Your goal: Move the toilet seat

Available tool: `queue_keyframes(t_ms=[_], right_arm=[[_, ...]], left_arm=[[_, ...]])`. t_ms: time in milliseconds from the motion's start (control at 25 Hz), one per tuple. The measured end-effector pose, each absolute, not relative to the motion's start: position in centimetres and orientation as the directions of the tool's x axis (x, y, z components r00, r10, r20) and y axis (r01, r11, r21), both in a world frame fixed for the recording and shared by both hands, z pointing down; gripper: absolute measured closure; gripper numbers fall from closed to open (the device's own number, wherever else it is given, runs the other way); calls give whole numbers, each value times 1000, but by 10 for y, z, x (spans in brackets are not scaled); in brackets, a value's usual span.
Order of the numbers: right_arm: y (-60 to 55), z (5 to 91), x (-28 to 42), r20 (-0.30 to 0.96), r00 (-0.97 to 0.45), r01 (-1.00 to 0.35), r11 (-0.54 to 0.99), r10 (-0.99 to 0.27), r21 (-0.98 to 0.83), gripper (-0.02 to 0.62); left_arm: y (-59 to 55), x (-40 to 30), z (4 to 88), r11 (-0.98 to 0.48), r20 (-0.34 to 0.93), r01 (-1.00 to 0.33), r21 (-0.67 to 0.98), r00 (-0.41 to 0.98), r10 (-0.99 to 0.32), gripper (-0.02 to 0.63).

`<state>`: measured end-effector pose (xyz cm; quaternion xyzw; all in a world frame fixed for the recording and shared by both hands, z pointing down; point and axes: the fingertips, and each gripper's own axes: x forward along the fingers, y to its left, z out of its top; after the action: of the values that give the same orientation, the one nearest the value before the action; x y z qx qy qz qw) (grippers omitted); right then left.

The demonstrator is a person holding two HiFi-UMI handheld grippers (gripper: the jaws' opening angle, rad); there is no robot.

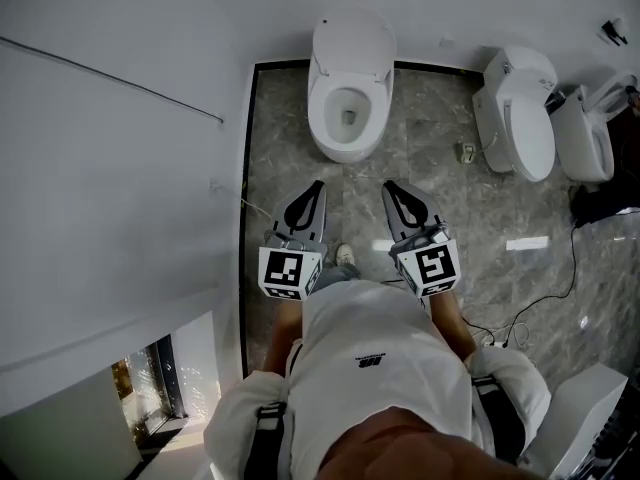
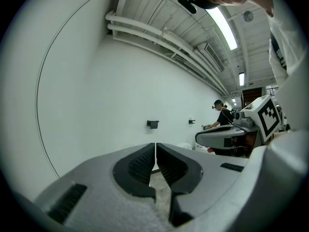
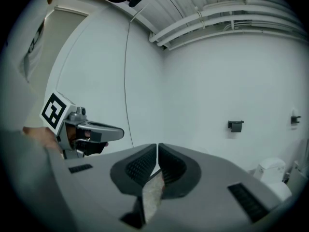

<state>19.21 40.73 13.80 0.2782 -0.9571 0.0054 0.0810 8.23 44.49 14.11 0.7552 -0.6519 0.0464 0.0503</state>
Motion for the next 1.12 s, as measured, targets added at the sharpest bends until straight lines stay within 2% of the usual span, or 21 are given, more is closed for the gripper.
queue_keyframes(t_ms=[640, 1120], right_arm=[[354, 142, 156, 170, -789, -591, 805, -590, 52, 560], [284, 143, 129, 179, -784, -595, 802, -595, 60, 560]], left_arm=[[378, 45, 152, -214, 140, -977, 19, 214, -967, 572], [310, 14, 158, -205, 145, -978, 26, 207, -968, 572]])
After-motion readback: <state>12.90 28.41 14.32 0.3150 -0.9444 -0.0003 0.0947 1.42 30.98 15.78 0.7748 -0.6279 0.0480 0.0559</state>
